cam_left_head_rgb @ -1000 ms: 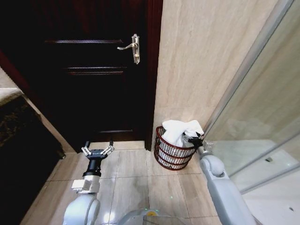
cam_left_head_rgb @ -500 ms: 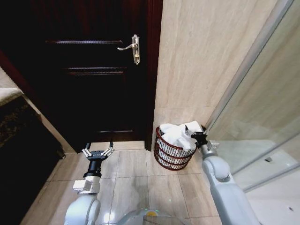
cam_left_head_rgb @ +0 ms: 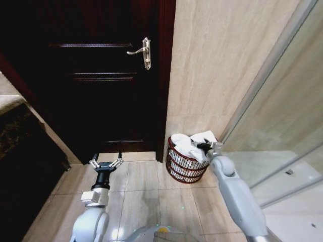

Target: Discard the used towel into the hamper.

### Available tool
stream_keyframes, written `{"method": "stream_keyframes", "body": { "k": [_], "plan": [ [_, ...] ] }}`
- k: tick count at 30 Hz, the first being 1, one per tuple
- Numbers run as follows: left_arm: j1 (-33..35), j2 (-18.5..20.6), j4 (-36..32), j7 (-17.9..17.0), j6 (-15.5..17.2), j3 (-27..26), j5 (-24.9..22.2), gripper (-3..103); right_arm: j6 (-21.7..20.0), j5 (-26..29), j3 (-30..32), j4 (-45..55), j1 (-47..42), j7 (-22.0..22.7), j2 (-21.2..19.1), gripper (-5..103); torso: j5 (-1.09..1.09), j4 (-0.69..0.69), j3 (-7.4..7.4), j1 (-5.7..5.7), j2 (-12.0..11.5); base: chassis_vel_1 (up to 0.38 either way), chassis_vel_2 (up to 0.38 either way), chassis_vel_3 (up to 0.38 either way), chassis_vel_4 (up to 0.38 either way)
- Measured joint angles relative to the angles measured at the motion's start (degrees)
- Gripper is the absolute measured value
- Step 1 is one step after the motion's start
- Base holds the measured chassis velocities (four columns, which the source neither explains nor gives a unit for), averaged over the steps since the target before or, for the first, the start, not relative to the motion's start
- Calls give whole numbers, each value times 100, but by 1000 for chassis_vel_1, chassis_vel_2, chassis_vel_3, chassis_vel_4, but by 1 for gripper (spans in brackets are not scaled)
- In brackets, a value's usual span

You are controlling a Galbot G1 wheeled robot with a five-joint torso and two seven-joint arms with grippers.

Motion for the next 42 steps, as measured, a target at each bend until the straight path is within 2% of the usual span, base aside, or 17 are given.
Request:
{"method": "stream_keyframes", "body": {
  "k": [4, 9, 11, 13, 16, 25, 35, 42],
  "plan": [
    [-10, -23, -16, -4, 4, 2, -12, 100, -341, 539, -129, -239, 87, 252, 25, 100, 0, 0, 2, 1, 2, 0, 0, 0, 0],
    [8, -43, -28, -20, -25, 18, -23, 100, -613, 773, -231, -334, 199, 333, -10, 100, 1, 0, 3, 1, 4, 0, 0, 0, 0],
    [33, -43, 14, -51, -88, 12, -29, 100, -981, 1045, -296, -338, 372, 472, -68, 100, 2, 0, 5, 2, 5, 0, 0, 0, 0],
    [55, -46, 23, -63, -112, 2, -33, 100, -1159, 1331, -337, -288, 457, 625, -135, 100, 2, 1, 5, 3, 5, 0, 0, 0, 0],
    [76, -62, 17, -67, -121, -7, -33, 100, -1219, 1518, -490, -238, 500, 750, -274, 100, 2, 1, 6, 3, 6, 0, 0, 0, 0],
    [51, -47, -110, -67, -44, -42, -24, 100, -1223, 1550, -876, -550, 775, 645, -528, 100, 2, 0, 7, 4, 10, 0, 0, 0, 0],
    [63, -58, 51, -47, -140, -179, -138, 100, -1206, 1574, -1331, -1551, 1460, 686, -339, 100, 0, 0, 8, 4, 12, 0, 0, 0, 0],
    [36, -51, 118, -33, -176, -224, -196, 100, -1199, 1603, -1386, -1916, 1616, 683, -203, 100, 0, -1, 8, 4, 12, 0, 0, 0, 0]
  ]
}}
